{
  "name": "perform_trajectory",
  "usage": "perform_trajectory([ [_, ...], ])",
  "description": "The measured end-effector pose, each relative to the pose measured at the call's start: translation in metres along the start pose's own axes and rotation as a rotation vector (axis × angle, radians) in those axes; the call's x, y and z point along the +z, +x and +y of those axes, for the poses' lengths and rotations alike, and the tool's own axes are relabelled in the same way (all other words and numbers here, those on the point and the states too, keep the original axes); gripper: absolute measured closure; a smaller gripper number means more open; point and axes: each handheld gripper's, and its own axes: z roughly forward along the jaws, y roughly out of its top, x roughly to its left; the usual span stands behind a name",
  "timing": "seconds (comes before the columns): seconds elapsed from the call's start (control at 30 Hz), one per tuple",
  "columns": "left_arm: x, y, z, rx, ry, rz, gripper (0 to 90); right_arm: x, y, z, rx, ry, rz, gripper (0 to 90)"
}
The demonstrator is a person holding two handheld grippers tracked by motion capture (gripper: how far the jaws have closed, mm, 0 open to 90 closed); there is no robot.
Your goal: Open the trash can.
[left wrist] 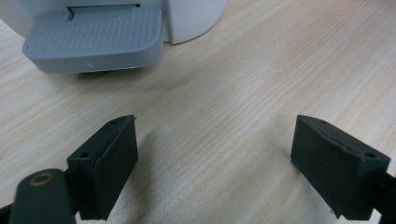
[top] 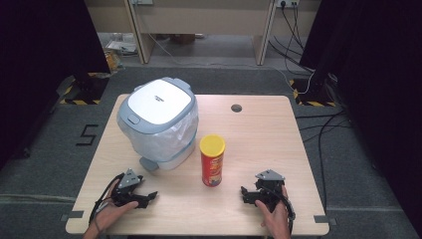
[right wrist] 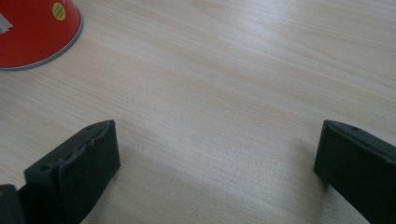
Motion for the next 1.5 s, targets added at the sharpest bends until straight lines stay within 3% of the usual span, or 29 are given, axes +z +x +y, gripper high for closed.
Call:
perform_trajectory([
  [0.23, -0.002, 0.003, -0.001, 0.002, -0.01, -0.033, 15.9, 0.0, 0.0, 0.0, 0.0, 0.0, 0.0, 0.2],
  [0.3, -0.003, 0.005, 0.0, -0.001, -0.005, -0.02, 16.9, 0.0, 0.0, 0.0, 0.0, 0.0, 0.0, 0.3],
  [0.33, -0.01, 0.009, 0.002, -0.005, -0.021, 0.017, 17.0, 0.0, 0.0, 0.0, 0.0, 0.0, 0.0, 0.3],
  [0.43, -0.022, 0.017, 0.01, -0.023, -0.071, 0.034, 17.0, 0.0, 0.0, 0.0, 0.0, 0.0, 0.0, 0.3],
  [0.57, -0.025, 0.031, 0.019, -0.061, -0.109, 0.08, 17.4, 0.0, 0.0, 0.0, 0.0, 0.0, 0.0, 0.3],
  [0.9, -0.009, 0.052, 0.039, -0.105, -0.15, 0.125, 18.5, 0.0, 0.0, 0.0, 0.0, 0.0, 0.0, 0.3],
  [1.07, 0.006, 0.063, 0.043, -0.112, -0.108, 0.182, 21.7, 0.0, 0.0, 0.0, 0.0, 0.0, 0.0, 0.3],
  [1.2, 0.009, 0.062, 0.039, -0.124, -0.118, 0.175, 26.6, 0.0, 0.0, 0.0, 0.0, 0.0, 0.0, 0.3],
  [1.23, 0.008, 0.058, 0.039, -0.083, -0.117, 0.191, 28.6, 0.0, 0.0, 0.0, 0.0, 0.0, 0.0, 0.4],
  [1.33, 0.008, 0.05, 0.039, -0.047, -0.114, 0.223, 34.9, 0.0, 0.0, 0.0, 0.0, 0.0, 0.0, 0.4],
  [1.43, 0.008, 0.048, 0.036, -0.079, -0.132, 0.217, 39.8, 0.0, 0.0, 0.0, 0.003, 0.0, -0.002, 0.4],
  [1.5, 0.008, 0.045, 0.033, -0.069, -0.149, 0.224, 43.5, 0.0, 0.0, 0.0, 0.003, 0.0, -0.002, 0.3],
])
